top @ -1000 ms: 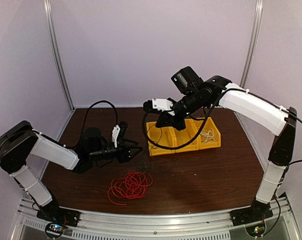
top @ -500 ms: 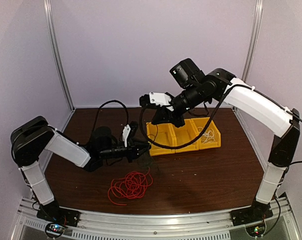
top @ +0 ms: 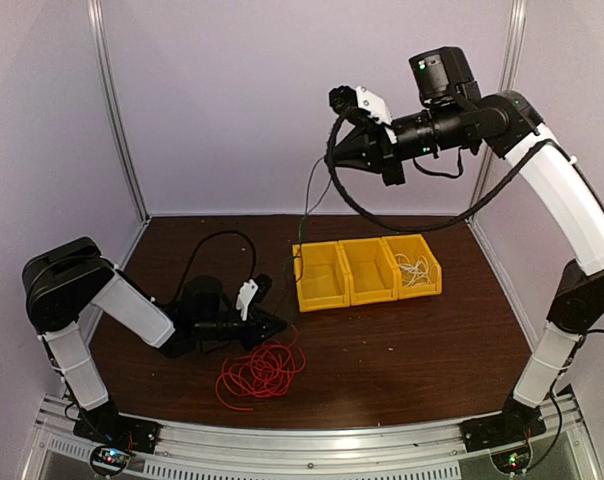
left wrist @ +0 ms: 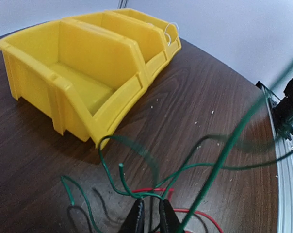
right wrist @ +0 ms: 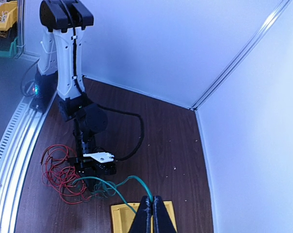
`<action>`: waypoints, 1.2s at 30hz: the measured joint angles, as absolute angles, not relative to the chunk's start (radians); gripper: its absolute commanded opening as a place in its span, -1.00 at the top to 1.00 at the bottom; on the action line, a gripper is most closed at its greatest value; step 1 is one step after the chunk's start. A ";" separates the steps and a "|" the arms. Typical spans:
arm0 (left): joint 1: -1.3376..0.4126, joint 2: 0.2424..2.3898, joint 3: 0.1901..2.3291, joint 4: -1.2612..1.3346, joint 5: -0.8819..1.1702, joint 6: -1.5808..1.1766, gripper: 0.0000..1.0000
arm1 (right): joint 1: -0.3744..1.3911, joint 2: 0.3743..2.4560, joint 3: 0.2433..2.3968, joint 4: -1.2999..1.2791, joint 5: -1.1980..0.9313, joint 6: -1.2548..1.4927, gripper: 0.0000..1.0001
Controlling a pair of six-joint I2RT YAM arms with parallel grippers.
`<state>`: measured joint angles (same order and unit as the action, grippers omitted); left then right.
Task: Untangle the cables
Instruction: Untie one of the twisted cables from the tangled cable pile.
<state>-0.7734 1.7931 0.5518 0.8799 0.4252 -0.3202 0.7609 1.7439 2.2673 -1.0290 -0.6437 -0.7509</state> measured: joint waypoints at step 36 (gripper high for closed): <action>-0.778 1.432 0.646 0.638 0.254 -0.219 0.03 | 0.667 1.654 2.196 -1.021 -0.883 -0.695 1.00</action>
